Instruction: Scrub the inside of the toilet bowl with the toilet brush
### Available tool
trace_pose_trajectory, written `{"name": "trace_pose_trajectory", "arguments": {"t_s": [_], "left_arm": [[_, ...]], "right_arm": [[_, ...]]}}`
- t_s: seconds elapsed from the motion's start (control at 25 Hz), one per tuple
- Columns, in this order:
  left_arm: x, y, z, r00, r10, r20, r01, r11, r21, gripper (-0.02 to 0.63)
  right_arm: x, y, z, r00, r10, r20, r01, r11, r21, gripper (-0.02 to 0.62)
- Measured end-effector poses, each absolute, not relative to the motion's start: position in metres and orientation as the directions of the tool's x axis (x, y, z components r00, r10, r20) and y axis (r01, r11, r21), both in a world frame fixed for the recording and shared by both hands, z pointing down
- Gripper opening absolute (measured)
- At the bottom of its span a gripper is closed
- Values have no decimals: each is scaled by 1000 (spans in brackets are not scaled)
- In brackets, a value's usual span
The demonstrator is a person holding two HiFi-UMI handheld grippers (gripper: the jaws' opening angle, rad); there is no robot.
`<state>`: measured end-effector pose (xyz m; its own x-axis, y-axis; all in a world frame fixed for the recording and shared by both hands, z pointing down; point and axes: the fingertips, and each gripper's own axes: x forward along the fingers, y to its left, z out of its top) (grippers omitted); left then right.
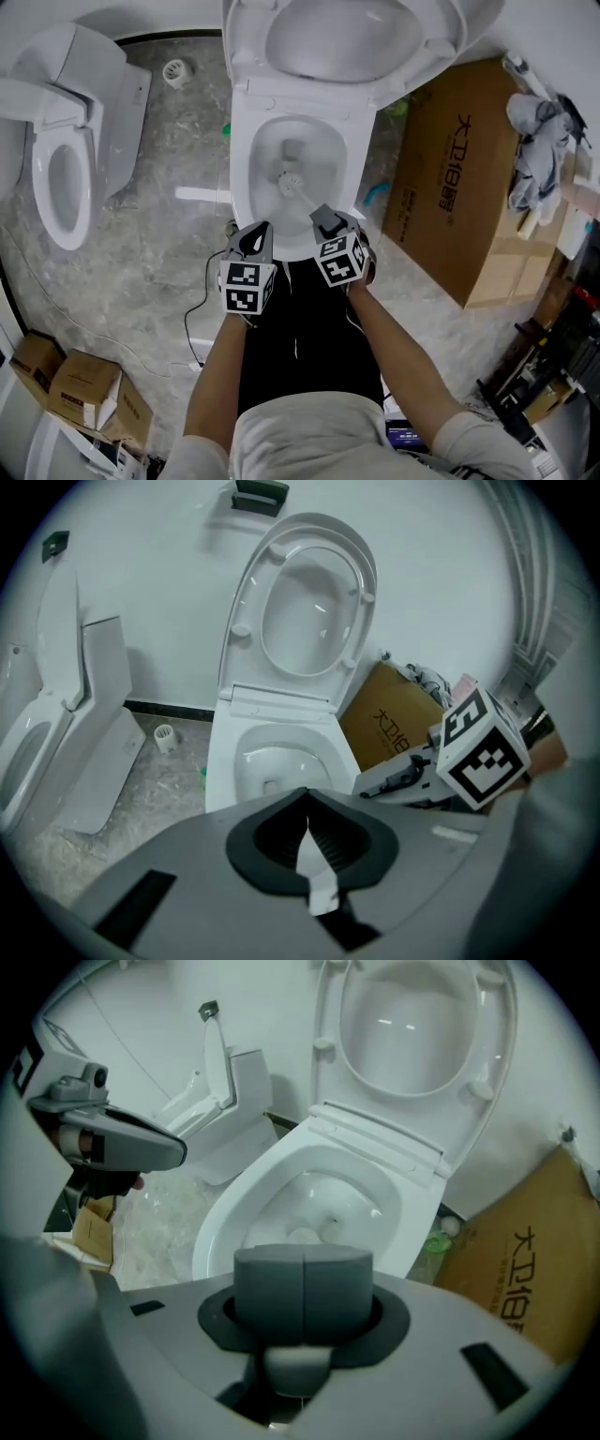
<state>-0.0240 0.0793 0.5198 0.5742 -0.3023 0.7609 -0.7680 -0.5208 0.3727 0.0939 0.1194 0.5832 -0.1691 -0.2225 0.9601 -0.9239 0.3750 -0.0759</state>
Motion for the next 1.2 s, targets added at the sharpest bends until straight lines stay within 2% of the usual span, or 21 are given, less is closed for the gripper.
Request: {"name": "trace_pose_trajectory", "arguments": {"t_s": [0.32, 0.56, 0.88, 1.2], "left_arm": [[-39, 82, 438, 619, -302, 725, -720, -588, 369, 11], [-41, 96, 390, 625, -340, 702, -723, -592, 356, 11], [-27, 124, 300, 636, -460, 620, -727, -626, 282, 11], [-1, 158, 209, 595, -643, 481, -786, -589, 185, 11]], "right_arm": [[98, 126, 489, -126, -323, 938, -985, 152, -80, 146], [107, 139, 422, -119, -460, 880, -993, 35, -116, 146], [116, 166, 336, -160, -587, 794, -987, 70, -147, 146], [151, 200, 235, -190, -768, 612, -982, 142, -127, 146]]}}
